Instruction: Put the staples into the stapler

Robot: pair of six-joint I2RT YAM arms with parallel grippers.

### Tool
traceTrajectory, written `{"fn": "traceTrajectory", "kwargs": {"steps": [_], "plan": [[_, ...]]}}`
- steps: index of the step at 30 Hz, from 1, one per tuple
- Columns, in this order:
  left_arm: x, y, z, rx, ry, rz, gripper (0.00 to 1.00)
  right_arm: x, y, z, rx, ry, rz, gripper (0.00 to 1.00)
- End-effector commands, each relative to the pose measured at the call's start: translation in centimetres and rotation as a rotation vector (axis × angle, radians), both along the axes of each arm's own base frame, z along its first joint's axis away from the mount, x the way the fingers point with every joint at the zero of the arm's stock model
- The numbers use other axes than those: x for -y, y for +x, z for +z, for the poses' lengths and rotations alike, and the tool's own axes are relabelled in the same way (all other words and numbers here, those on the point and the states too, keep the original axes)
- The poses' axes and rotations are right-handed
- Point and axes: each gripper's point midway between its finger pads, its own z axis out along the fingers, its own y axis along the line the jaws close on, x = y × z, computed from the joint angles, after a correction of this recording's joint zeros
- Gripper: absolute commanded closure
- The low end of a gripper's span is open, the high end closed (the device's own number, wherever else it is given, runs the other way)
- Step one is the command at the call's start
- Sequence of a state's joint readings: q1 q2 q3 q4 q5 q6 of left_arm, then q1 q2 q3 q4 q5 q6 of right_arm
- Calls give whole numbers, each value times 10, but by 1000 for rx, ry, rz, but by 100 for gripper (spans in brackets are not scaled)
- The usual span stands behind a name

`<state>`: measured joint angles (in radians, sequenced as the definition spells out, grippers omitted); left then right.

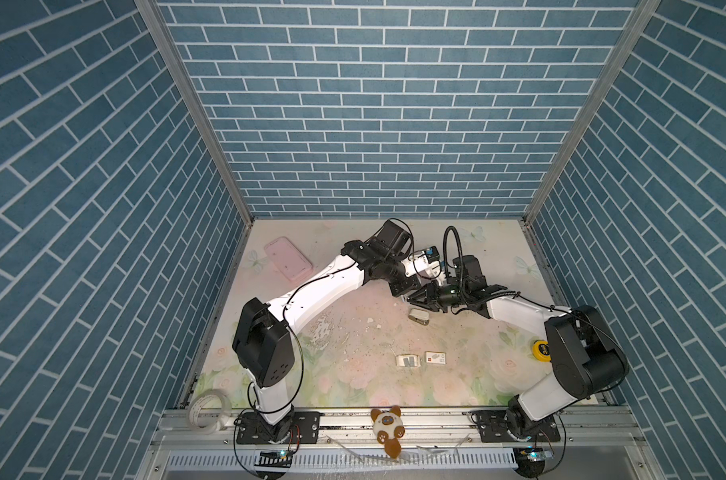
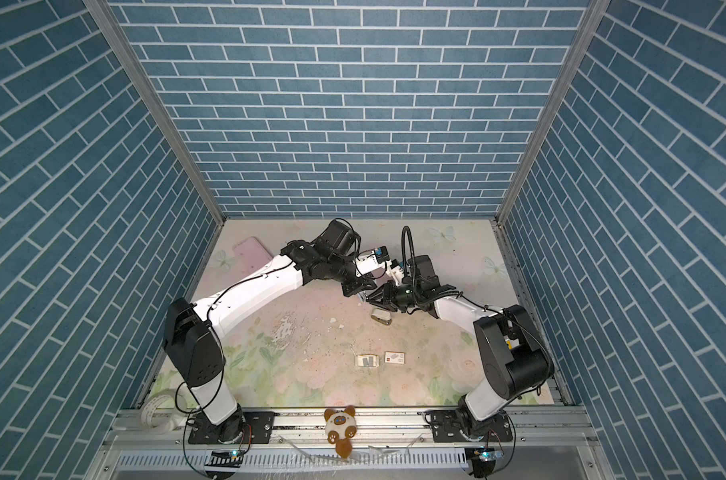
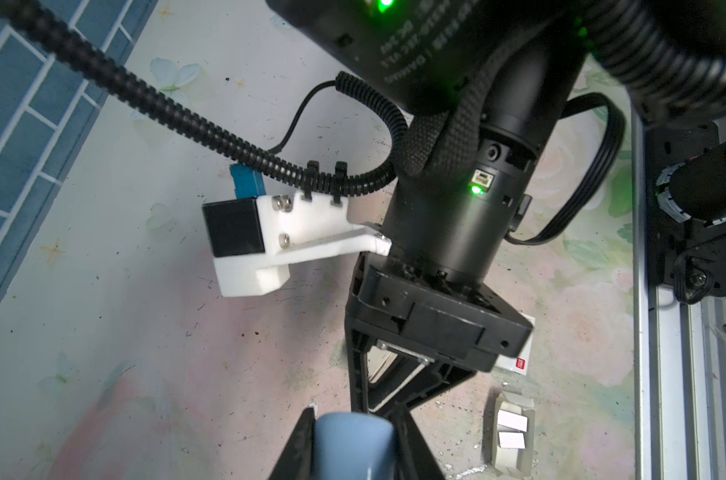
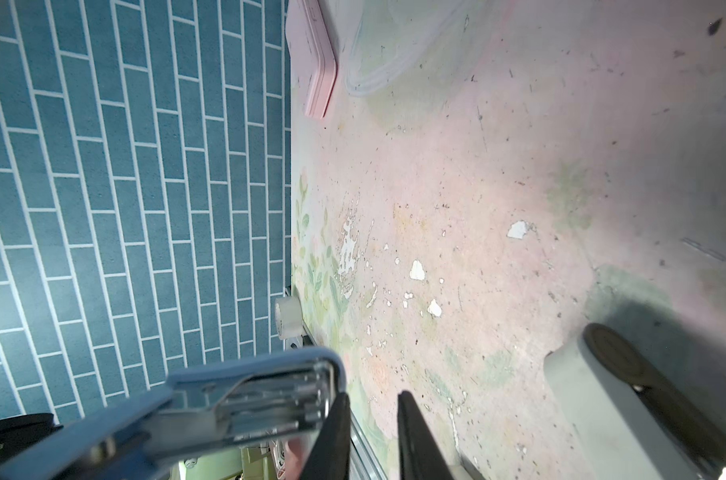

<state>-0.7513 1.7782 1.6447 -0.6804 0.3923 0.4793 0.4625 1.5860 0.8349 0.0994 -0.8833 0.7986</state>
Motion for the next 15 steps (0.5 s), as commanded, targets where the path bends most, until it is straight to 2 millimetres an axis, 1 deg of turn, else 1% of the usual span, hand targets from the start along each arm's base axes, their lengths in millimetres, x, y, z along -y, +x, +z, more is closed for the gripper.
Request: {"fn": "traceTrajectory", "kwargs": {"steps": [1,5,8,10,12,15], "plan": [[4,4,2,5,-15,20,93,-4,0,9,29,24,5,77],[3,4,3,3,-15,25,93,-1,-4,8,41,6,17,75],[-1,6,1,-8,-16,28,93,5,-9,3,52,-32,20,73],[-5,8,3,-52,-42,33,93,11,-11,3,75,-36,15,70],[-8,10,6,-131,-91,34,92,16,-16,6,118,-25,19,68],[-14,15,13,-236,-153,33,92,21,-24,15,191,17,34,65]]}}
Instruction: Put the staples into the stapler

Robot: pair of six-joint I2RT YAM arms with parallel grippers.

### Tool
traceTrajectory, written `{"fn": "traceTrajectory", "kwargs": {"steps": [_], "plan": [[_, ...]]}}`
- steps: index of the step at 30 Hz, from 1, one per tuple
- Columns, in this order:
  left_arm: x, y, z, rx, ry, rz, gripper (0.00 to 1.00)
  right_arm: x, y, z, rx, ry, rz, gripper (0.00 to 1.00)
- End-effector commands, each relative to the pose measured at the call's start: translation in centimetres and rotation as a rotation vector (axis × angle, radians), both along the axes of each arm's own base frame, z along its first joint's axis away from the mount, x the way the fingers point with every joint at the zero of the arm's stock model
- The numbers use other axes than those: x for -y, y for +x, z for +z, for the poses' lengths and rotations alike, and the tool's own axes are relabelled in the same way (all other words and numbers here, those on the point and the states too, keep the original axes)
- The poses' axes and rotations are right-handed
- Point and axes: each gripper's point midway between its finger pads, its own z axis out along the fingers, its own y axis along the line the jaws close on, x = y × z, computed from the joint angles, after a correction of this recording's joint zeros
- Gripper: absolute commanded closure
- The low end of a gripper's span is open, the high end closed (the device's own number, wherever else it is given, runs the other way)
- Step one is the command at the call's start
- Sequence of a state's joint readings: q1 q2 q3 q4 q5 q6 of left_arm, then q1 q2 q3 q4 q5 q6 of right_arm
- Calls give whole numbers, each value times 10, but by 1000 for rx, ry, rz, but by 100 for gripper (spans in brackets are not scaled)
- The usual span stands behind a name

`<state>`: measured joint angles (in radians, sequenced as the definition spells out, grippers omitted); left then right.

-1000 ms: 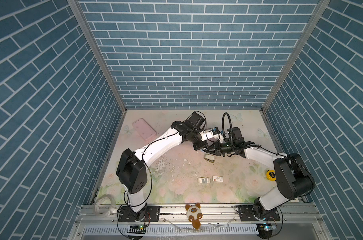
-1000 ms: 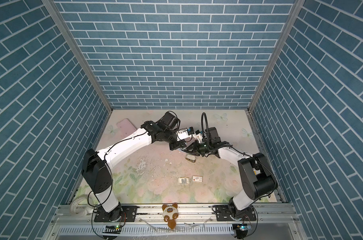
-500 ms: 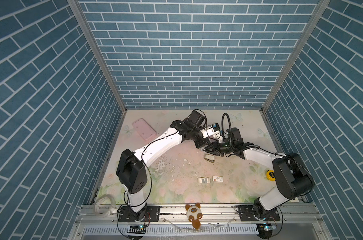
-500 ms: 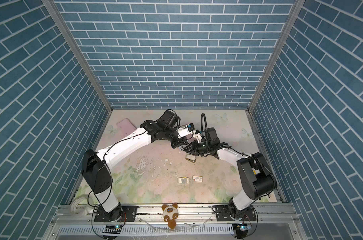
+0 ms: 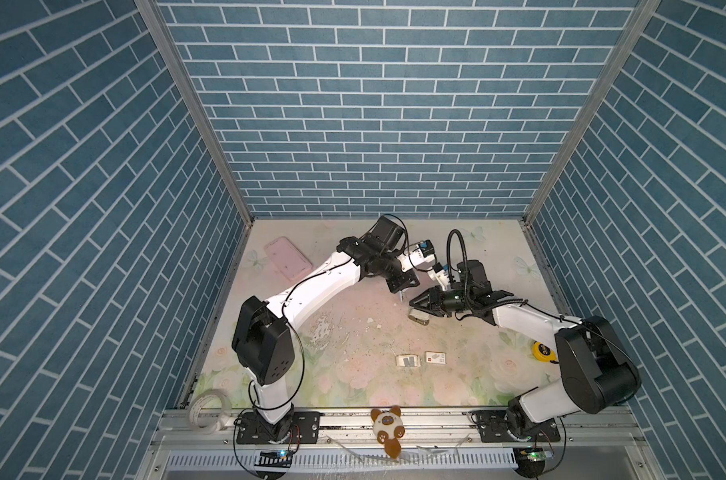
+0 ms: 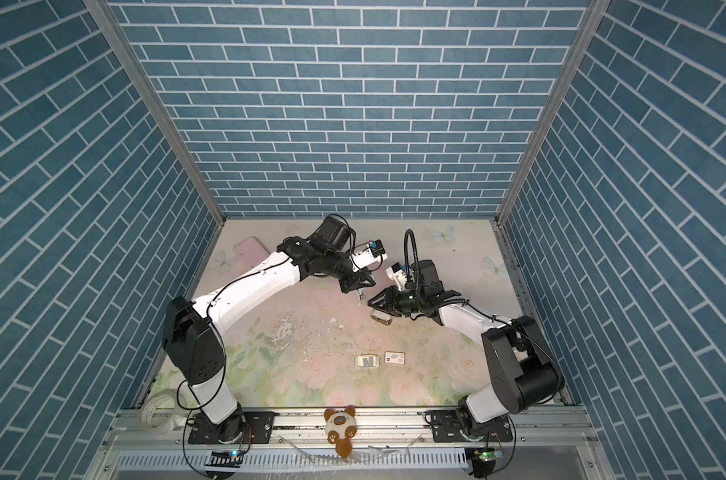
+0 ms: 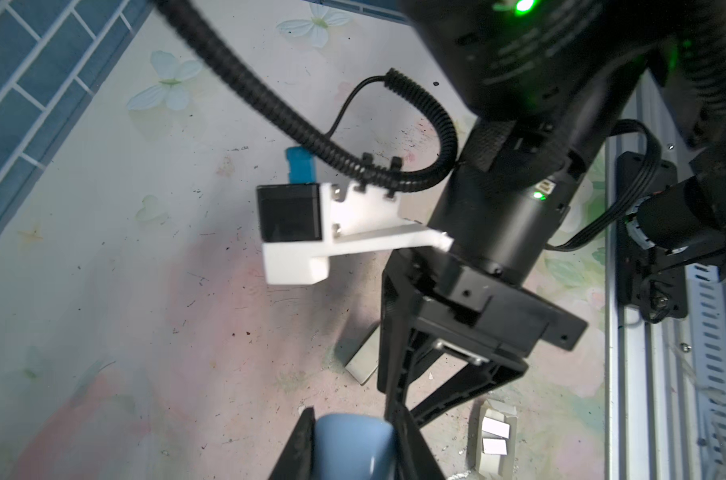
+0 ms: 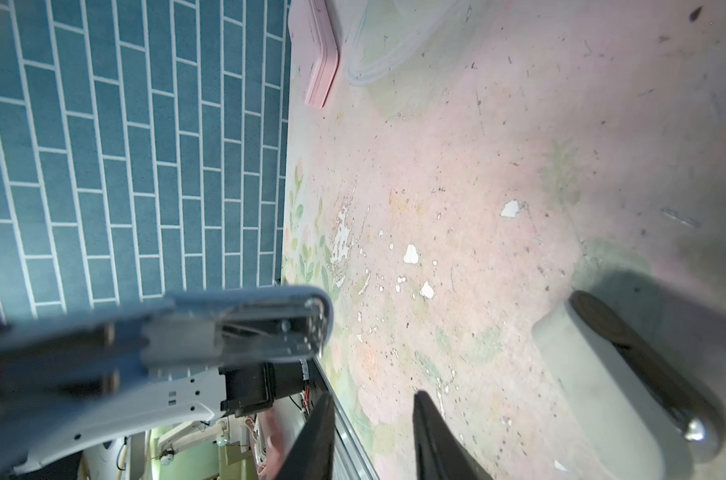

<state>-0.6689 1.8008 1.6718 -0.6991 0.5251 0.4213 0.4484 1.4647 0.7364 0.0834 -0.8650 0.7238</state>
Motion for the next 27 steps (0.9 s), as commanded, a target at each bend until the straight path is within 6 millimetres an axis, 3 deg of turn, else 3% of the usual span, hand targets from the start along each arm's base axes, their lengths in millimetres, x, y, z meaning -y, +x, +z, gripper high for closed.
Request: {"fn": "traceTrajectory", "kwargs": {"steps": [1,13,27], "plan": [[-3,0,11,-142,-93,-18,92,4,-7,18,130,58,45,65],[7,-26,32,-347,-218,-138,93,-3,-20,103,366,249,136,59],[17,-34,46,-473,-309,-188,93,-8,-16,122,420,289,159,57]]}}
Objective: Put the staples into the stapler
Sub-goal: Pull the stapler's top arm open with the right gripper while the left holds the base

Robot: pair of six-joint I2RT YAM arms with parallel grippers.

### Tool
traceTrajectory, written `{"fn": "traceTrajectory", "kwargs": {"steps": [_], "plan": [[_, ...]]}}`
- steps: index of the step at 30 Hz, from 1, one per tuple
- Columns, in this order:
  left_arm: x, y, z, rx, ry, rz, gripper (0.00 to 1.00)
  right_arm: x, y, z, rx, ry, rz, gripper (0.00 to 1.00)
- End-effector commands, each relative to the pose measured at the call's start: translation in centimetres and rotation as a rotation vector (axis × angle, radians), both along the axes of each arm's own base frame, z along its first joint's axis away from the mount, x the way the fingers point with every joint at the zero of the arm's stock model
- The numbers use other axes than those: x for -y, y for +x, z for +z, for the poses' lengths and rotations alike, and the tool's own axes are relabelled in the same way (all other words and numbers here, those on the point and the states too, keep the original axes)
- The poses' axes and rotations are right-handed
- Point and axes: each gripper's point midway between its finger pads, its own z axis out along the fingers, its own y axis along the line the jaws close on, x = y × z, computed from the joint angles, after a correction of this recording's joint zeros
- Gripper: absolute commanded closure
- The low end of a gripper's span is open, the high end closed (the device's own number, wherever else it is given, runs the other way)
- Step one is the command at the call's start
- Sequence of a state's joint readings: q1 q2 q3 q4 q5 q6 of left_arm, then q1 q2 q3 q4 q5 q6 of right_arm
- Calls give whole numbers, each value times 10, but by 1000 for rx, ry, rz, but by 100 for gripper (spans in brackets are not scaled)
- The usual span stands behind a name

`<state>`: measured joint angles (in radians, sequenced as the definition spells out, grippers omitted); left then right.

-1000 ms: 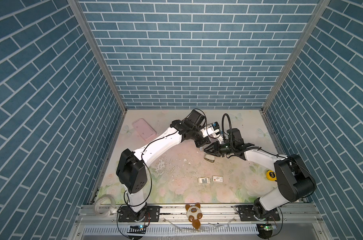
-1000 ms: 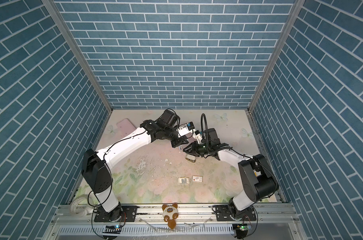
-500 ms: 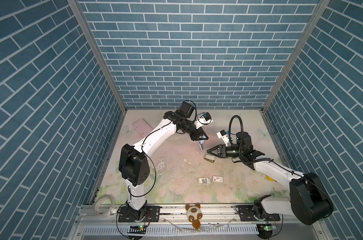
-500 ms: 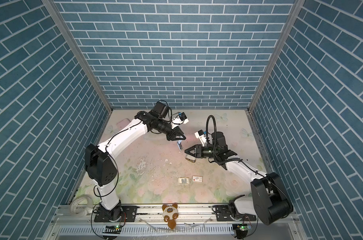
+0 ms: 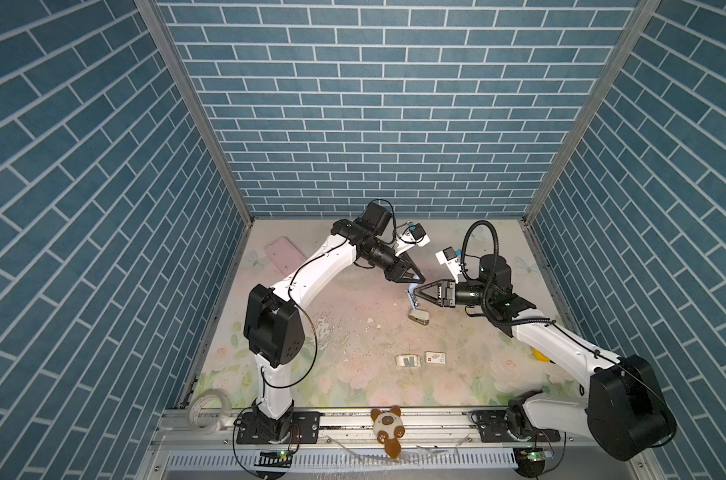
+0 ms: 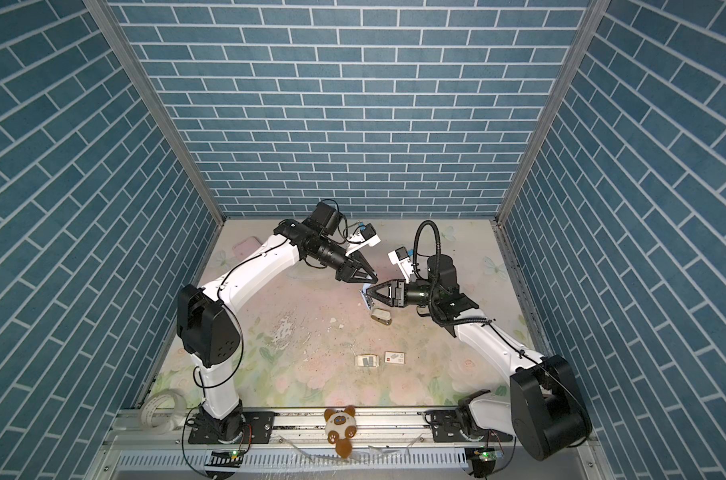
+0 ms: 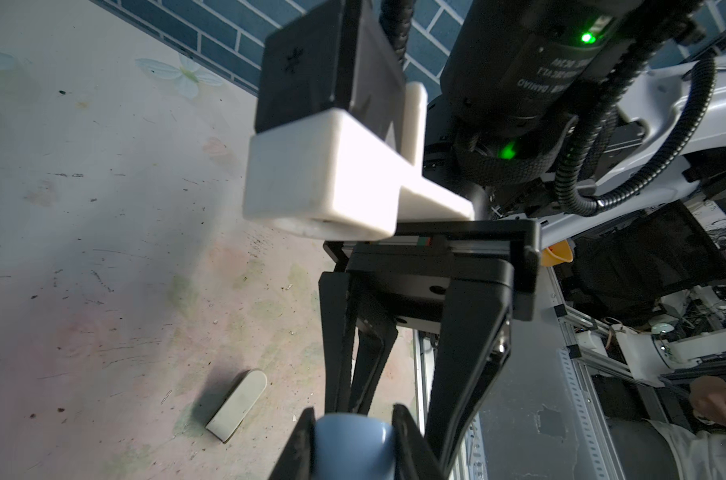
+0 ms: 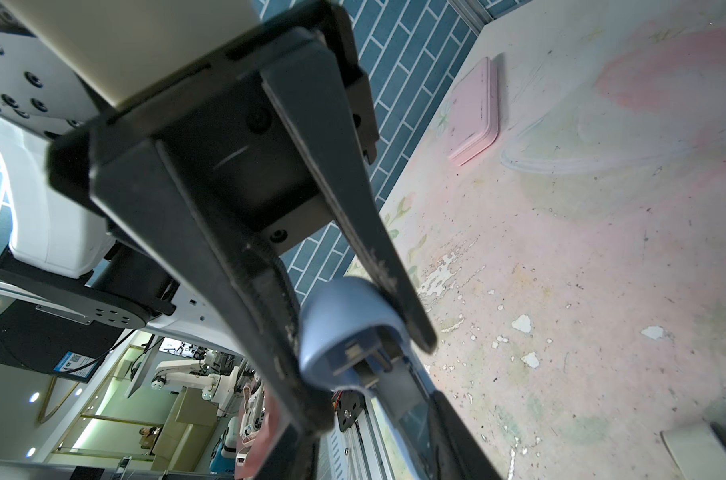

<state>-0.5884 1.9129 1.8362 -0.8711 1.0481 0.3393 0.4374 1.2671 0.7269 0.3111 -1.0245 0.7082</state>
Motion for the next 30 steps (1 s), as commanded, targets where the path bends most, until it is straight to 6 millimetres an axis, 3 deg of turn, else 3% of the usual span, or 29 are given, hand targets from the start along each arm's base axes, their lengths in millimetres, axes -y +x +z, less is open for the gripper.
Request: {"fn": "traceTrajectory", "kwargs": {"steps": [1,10,15,30], "plan": [[5,-4,6,-73,-41,-26,93,-3,2,14,62,37,26,56],[10,-4,12,-119,-77,-39,92,-6,2,19,69,56,34,56],[12,-8,25,-148,-120,-54,92,-8,5,15,54,72,30,59],[11,-13,33,-169,-154,-66,91,-9,18,3,25,56,-13,74]]}}
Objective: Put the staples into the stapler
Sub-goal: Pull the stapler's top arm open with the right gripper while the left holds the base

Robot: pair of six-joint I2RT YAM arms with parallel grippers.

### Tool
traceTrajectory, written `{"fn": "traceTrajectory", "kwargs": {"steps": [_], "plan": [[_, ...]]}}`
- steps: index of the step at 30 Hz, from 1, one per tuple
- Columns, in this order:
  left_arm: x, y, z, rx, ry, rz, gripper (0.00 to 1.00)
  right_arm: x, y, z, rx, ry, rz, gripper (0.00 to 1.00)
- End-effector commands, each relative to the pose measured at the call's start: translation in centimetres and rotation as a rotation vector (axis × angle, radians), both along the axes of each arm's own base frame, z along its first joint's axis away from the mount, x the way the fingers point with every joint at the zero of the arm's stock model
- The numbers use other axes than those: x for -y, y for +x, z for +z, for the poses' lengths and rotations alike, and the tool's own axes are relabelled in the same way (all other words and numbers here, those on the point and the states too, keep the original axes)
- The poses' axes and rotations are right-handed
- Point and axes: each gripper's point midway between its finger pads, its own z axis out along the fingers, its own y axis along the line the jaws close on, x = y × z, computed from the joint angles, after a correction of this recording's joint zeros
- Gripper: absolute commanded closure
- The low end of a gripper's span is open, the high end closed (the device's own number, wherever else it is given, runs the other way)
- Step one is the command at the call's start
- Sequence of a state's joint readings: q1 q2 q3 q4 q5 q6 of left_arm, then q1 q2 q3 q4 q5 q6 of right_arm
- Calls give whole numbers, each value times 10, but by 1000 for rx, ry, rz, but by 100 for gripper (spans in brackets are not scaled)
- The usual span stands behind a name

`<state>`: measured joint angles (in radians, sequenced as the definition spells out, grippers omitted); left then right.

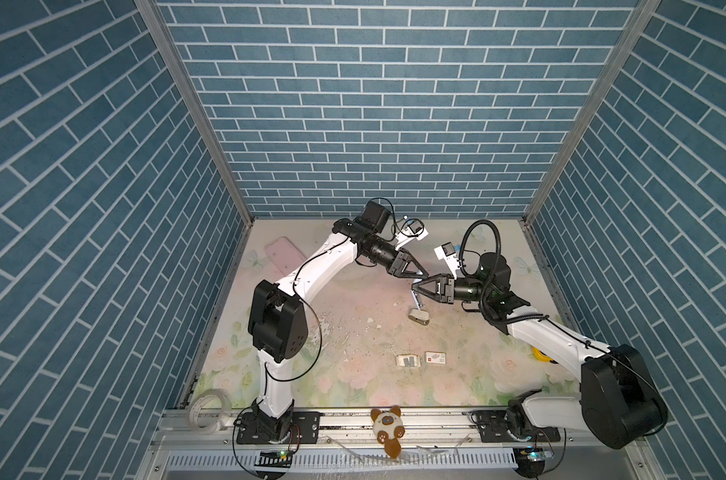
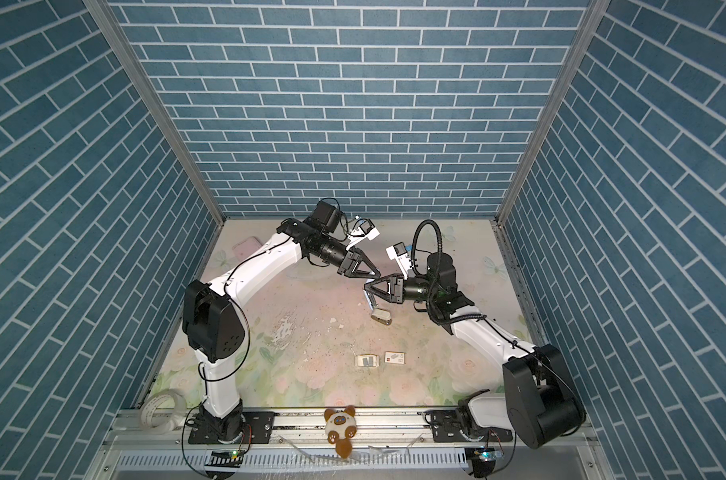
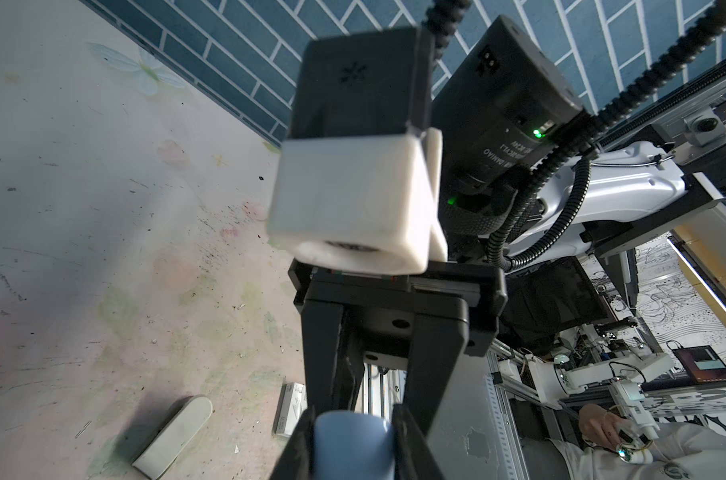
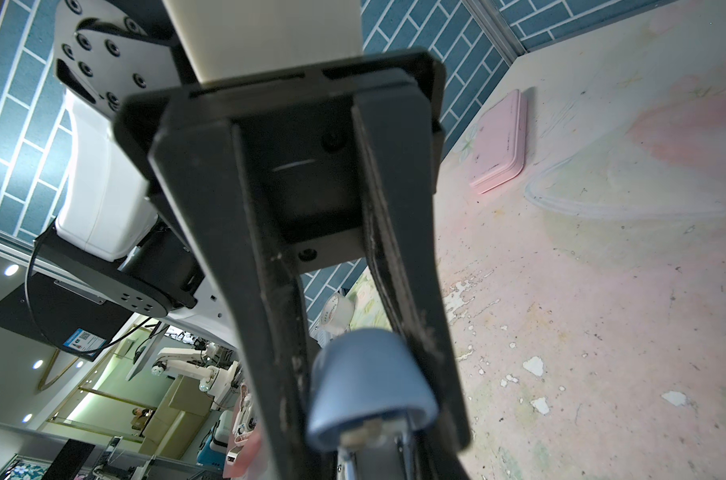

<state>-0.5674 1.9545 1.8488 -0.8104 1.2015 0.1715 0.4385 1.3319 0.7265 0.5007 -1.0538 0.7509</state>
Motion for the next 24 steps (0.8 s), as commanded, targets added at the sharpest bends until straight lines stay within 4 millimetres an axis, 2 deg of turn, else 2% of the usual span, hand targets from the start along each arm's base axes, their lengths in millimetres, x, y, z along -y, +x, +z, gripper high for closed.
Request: {"fn": "traceTrajectory", "kwargs": {"steps": [1,3,5,11,14,17,21,24], "plan": [[4,-18,23,28,-83,-65,91,-2,9,-6,-42,-5,-41,75],[4,-20,24,27,-89,-69,91,-2,11,-5,-36,-2,-49,73],[3,-21,25,26,-95,-69,91,-1,11,-3,-31,1,-55,67],[3,-23,26,5,-112,-80,90,-2,13,4,-23,23,-58,66],[3,-24,25,1,-112,-82,90,-2,14,3,-25,24,-61,69],[3,-24,24,0,-112,-82,89,-2,14,5,-24,29,-58,76],[3,-23,22,-2,-109,-81,84,-2,15,3,-28,27,-63,83],[3,-22,23,10,-101,-72,71,-3,18,2,-33,24,-67,91]]}}
